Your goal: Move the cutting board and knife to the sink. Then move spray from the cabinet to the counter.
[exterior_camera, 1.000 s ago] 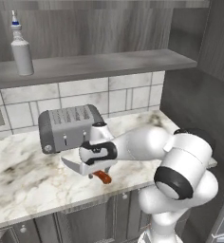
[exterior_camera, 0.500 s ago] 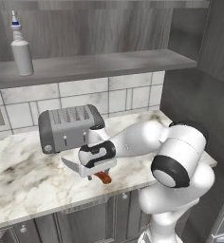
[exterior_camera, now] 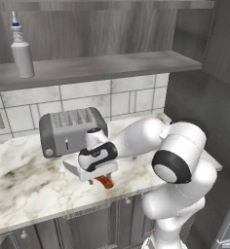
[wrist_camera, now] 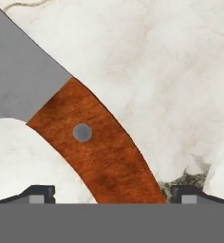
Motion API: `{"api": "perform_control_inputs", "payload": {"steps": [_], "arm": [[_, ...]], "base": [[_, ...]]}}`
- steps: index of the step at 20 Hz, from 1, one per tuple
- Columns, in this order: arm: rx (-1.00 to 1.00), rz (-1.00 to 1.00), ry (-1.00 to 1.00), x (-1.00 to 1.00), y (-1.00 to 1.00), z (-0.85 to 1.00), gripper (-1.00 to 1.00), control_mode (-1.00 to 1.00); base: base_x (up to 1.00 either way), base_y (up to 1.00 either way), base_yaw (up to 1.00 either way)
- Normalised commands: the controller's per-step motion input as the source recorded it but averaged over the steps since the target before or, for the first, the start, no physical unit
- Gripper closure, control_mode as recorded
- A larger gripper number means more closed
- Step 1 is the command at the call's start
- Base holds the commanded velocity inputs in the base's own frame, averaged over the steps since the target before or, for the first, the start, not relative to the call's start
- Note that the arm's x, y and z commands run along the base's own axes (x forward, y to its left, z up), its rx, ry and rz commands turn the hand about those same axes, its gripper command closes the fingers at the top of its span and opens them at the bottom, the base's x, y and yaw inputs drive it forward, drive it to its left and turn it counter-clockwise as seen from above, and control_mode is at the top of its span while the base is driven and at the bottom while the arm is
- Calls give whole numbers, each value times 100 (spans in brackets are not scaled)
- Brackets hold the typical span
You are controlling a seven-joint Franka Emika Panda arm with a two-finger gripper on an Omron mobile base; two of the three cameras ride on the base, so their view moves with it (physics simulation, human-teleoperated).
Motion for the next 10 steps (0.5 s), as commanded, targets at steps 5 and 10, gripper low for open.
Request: {"api": "perform_control_inputs", "payload": {"steps": [5, 10], "arm": [[0, 0, 0, 0, 0, -56, 100, -100], [0, 0, 0, -5, 0, -48, 100, -100]], "base": [[0, 0, 0], [0, 0, 0]]}}
